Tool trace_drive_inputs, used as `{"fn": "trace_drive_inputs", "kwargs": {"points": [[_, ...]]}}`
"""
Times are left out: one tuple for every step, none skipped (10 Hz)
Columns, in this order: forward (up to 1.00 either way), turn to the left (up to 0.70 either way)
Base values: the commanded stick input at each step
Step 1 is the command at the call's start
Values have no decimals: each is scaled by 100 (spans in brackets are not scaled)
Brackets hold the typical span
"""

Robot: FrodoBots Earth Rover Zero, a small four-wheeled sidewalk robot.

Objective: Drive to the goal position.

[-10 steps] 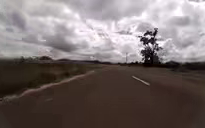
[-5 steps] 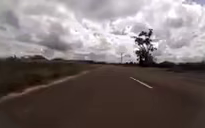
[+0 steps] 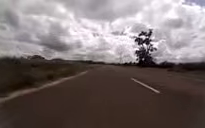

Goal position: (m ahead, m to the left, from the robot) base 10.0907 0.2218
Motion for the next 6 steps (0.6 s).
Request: {"fn": "trace_drive_inputs", "kwargs": {"points": [[100,0],[100,0],[100,0],[100,-3],[100,-6],[100,-12]]}}
